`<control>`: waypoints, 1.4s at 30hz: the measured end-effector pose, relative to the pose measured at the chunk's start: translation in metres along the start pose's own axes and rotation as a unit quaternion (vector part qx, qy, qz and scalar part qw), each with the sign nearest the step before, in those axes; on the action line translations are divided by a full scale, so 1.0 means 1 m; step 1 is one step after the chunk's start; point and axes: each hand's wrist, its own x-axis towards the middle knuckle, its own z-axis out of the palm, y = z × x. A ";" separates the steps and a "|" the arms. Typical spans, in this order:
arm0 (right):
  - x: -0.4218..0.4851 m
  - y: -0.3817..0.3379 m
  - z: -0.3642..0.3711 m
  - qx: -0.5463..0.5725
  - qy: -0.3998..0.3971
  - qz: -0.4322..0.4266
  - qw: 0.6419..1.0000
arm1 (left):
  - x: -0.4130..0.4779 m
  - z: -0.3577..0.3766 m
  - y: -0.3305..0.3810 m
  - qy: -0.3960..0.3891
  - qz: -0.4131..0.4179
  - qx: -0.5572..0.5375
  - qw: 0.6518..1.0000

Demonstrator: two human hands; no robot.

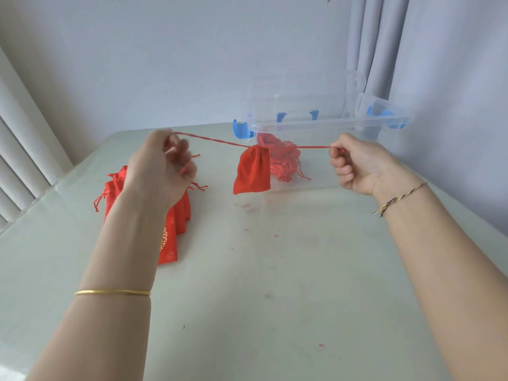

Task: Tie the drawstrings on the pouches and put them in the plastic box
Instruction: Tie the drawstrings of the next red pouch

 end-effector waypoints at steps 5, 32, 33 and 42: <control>-0.025 -0.016 0.023 -0.091 -0.030 -0.144 0.985 | -0.021 0.031 -0.002 -0.148 0.033 0.100 0.983; -0.043 -0.013 0.042 -0.252 -0.288 -0.148 0.912 | -0.029 0.044 -0.020 -0.179 0.052 0.248 0.951; -0.044 -0.013 0.042 -0.284 -0.290 -0.142 0.903 | -0.029 0.044 -0.021 -0.181 0.055 0.250 0.949; -0.029 0.002 0.059 -0.109 -0.229 -0.177 0.951 | -0.039 0.053 -0.022 -0.267 0.193 0.397 0.857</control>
